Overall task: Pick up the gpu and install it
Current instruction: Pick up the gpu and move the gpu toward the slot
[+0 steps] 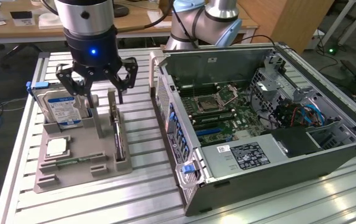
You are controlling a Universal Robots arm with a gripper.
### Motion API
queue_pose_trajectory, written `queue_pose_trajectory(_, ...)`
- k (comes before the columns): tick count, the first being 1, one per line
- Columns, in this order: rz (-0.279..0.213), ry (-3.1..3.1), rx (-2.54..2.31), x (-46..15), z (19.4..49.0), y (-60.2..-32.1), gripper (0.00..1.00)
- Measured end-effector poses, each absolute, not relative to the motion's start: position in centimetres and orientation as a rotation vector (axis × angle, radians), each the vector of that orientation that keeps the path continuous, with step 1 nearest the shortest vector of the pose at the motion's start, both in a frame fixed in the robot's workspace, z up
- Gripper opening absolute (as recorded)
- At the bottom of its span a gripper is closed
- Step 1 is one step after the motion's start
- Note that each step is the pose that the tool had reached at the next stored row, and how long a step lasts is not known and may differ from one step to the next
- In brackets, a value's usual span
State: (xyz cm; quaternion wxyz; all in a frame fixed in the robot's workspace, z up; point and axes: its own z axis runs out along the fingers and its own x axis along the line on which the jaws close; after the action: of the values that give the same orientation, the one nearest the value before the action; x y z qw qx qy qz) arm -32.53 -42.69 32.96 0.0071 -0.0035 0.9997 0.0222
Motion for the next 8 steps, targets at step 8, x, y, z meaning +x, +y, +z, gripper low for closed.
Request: queue_pose_trajectory(8, 0.069, 3.127, -0.011, -32.48, 32.1, -43.13, 0.65)
